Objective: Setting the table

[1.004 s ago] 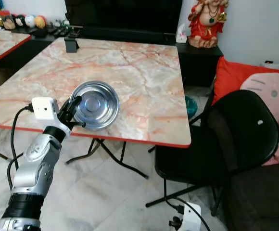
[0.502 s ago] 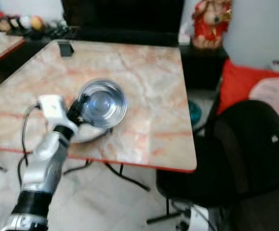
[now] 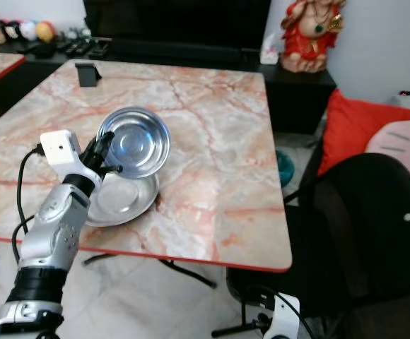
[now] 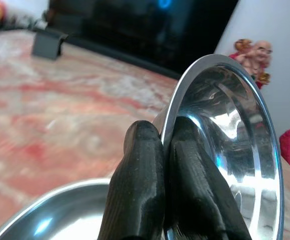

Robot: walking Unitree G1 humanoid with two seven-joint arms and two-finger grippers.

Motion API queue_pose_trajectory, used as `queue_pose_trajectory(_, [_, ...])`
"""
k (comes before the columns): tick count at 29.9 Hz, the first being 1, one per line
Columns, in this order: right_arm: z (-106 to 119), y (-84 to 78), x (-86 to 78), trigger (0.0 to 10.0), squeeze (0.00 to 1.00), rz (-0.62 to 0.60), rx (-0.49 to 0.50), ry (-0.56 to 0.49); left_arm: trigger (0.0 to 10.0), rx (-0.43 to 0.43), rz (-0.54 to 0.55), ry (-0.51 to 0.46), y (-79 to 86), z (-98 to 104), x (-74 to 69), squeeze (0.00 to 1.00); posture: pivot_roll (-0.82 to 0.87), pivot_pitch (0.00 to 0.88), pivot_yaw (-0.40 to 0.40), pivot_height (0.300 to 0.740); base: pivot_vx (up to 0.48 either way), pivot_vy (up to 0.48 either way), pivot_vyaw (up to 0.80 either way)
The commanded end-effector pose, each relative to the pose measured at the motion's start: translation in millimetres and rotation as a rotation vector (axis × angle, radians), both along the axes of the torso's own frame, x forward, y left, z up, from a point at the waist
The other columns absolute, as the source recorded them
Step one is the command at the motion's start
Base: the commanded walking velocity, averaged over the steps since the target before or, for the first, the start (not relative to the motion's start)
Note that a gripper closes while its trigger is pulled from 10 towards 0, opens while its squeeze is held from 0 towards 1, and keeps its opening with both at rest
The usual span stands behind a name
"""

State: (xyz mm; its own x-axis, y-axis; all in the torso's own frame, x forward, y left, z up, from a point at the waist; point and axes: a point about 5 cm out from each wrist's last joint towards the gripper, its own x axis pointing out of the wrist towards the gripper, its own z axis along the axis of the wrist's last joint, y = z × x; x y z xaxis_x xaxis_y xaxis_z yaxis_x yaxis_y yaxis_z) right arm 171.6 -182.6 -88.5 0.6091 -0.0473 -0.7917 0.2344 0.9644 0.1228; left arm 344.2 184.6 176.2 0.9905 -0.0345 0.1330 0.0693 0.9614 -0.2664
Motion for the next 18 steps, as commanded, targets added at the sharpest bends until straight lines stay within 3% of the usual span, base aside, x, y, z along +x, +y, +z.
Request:
queue_pose_trajectory(1, [-1.2,0.1,-2.2,10.0,0.0,-0.004,0.003,0.012,10.0,-0.037,0.001,0.049,3.3,1.5,2.2,0.0,0.07,0.0,-0.037,0.74,0.0,0.0,0.0])
queue_pose_trajectory(5, [-1.2,-0.3,-2.2,10.0,0.0,-0.001,0.003,0.014,10.0,-0.056,0.004,0.202,11.7,-10.3,-0.7,0.0,0.08,0.0,-0.039,0.74,0.0,0.0,0.0])
queue_pose_trajectory(10, [-1.2,-0.1,-2.0,10.0,0.0,0.006,0.005,0.015,10.0,-0.112,0.005,0.252,13.8,-14.0,-0.8,0.0,0.08,0.0,-0.04,0.74,0.0,0.0,0.0])
queue_pose_trajectory(18, [-1.5,0.2,-2.8,10.0,0.0,0.003,0.005,0.017,10.0,-0.111,0.021,0.316,13.1,-19.1,0.4,0.0,0.07,0.0,-0.037,0.74,0.0,0.0,0.0])
